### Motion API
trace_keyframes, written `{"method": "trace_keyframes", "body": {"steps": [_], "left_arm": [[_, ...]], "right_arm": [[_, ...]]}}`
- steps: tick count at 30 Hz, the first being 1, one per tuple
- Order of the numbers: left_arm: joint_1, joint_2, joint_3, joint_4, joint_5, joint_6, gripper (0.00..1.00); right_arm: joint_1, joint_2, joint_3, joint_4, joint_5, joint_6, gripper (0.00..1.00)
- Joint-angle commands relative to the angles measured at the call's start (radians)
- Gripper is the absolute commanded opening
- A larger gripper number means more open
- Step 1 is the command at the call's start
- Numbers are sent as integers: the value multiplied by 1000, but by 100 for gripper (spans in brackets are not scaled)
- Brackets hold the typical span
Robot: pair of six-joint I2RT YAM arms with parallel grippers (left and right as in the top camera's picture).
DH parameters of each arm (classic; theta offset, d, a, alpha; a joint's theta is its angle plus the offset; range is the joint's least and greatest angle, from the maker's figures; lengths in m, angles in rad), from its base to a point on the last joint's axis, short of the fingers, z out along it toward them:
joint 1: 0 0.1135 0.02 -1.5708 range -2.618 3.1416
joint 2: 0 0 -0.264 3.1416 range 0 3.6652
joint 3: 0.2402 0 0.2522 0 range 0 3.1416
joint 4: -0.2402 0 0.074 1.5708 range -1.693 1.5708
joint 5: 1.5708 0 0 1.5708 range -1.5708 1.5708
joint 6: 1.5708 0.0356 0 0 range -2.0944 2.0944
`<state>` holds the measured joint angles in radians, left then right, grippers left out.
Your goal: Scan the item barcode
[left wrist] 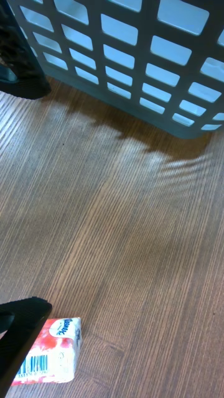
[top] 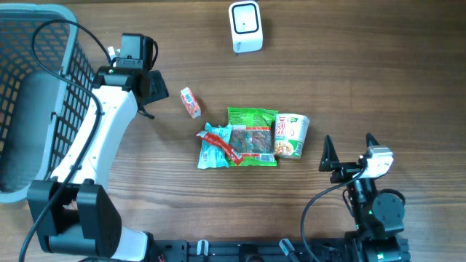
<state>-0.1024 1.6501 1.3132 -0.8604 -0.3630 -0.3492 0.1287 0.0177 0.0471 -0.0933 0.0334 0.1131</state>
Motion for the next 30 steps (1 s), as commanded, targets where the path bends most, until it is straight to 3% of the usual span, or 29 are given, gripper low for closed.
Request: {"method": "trace_keyframes", "body": {"steps": [1,7,13,23,26,30], "left_arm": [[3,-6,-1,1,-19,13,100],[3,-6,-1,1,-20,13,100],[3,-5,-1,1,-19,13,100],[3,-6,-1,1,-19,13,100],[3,-6,-1,1,-19,13,100],[3,-5,-1,1,-19,12,100]], "right_arm": [[-4,-4,126,-37,-8,21,100],[-4,45,397,-251,-8,21,100],[-4,274,727,-513,-103,45,99],[-4,1006,1498,-1206,-192,47,100],[-4,1197,1609,-1353,-191,44,100],[-4,1354,1617,-1363,-200,29,96]]}}
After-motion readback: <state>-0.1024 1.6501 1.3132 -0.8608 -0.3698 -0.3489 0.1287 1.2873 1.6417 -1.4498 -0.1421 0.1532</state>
